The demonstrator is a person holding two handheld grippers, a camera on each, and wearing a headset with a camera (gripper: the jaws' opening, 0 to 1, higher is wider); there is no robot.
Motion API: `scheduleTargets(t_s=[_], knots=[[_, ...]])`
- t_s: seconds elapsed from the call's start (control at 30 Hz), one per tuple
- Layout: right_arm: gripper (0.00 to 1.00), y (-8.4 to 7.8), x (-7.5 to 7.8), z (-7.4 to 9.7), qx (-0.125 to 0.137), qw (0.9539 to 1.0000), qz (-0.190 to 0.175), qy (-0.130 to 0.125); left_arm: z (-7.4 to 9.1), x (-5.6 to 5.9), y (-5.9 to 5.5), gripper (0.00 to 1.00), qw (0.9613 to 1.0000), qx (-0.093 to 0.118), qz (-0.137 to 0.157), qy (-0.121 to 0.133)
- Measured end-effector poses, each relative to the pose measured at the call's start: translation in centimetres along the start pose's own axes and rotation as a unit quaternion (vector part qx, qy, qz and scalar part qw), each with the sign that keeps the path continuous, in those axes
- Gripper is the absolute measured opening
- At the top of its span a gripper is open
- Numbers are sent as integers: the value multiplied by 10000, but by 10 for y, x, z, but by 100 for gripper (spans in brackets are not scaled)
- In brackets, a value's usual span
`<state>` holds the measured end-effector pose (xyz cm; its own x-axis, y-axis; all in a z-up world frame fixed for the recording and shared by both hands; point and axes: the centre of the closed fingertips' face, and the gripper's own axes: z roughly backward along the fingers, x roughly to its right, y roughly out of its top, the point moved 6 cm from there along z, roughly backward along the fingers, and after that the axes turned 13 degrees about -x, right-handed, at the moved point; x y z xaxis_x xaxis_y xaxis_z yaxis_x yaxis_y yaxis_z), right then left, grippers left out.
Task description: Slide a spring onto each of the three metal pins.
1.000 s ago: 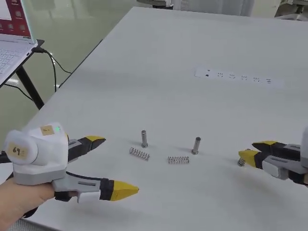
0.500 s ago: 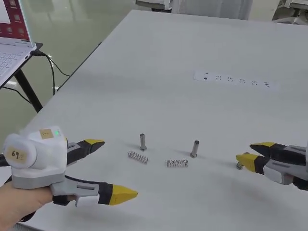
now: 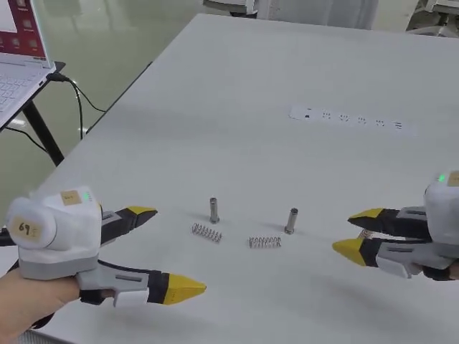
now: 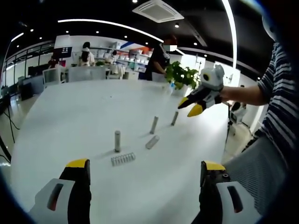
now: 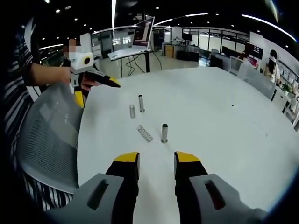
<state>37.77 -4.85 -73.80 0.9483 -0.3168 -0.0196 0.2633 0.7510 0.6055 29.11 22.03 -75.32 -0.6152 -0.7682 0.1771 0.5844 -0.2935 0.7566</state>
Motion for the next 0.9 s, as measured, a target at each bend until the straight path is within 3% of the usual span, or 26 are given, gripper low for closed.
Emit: scheduleTargets(t_s=[0.1,0.33,0.43,0.67,0.8,0.9], knots=[[27,3,-1,-3,-24,10000,63,49,0,0,0,95,10000,5,9,0],[26,8,-8,-17,-401,9965,720,163,-1,0,-1,96,10000,-6,10,-3],[26,14,-11,-22,-420,9958,788,219,-1,1,-2,96,10000,-14,20,-8],[25,27,-15,-39,-650,9874,1409,315,-1,2,-1,96,10000,-16,2,-13],[24,36,-16,-48,-660,9848,1562,378,-1,1,-1,96,10000,-11,2,0],[21,42,-17,-54,-667,9804,1809,413,-1,1,-1,96,10000,-12,0,-2]])
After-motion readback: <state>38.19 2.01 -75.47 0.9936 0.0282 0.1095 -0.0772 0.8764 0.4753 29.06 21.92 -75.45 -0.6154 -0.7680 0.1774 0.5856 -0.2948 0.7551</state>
